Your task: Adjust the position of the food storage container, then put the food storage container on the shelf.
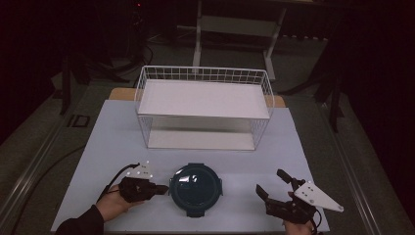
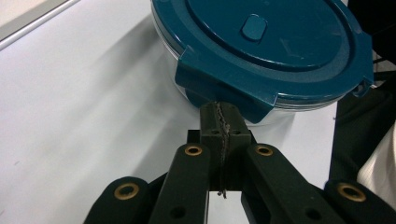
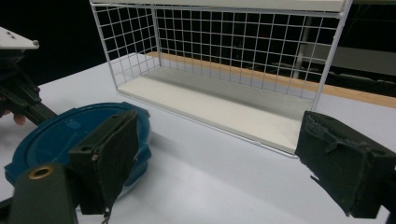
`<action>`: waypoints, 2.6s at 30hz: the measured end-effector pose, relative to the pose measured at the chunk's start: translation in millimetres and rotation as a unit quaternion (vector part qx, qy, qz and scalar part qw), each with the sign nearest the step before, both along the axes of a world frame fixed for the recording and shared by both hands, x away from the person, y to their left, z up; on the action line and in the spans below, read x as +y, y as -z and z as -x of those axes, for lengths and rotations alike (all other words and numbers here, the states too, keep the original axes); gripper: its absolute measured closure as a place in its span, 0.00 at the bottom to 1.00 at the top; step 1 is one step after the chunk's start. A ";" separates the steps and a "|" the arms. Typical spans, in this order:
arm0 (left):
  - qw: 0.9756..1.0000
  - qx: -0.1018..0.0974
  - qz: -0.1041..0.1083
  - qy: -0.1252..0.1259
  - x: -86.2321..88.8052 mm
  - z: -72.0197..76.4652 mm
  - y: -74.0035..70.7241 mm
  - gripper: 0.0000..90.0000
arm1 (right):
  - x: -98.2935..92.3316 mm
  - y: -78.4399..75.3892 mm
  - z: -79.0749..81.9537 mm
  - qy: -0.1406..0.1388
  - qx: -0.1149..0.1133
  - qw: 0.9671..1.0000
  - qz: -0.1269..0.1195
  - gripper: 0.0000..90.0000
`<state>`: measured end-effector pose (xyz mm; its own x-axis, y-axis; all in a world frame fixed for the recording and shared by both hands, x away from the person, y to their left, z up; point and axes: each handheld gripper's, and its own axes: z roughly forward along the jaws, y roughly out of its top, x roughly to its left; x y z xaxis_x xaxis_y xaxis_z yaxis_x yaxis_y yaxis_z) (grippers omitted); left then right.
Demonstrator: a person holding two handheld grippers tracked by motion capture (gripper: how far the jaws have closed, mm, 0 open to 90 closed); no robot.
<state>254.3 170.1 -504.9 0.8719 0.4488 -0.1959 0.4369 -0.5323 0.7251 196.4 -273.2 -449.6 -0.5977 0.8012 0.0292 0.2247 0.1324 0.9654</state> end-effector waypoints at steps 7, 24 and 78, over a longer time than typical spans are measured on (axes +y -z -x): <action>1.000 0.000 0.000 0.015 -15.6 -3.8 -0.3 1.00 | 0.6 0.3 0.2 0.000 0.003 1.000 0.000 0.14; 0.999 -0.001 0.005 0.046 -57.7 -16.6 0.4 1.00 | 3.1 1.0 0.7 -0.007 0.007 1.000 0.003 0.14; 0.977 0.144 0.127 -0.095 -72.0 -27.1 -25.7 0.00 | 16.3 -11.0 -10.2 -0.072 0.045 0.996 -0.004 0.17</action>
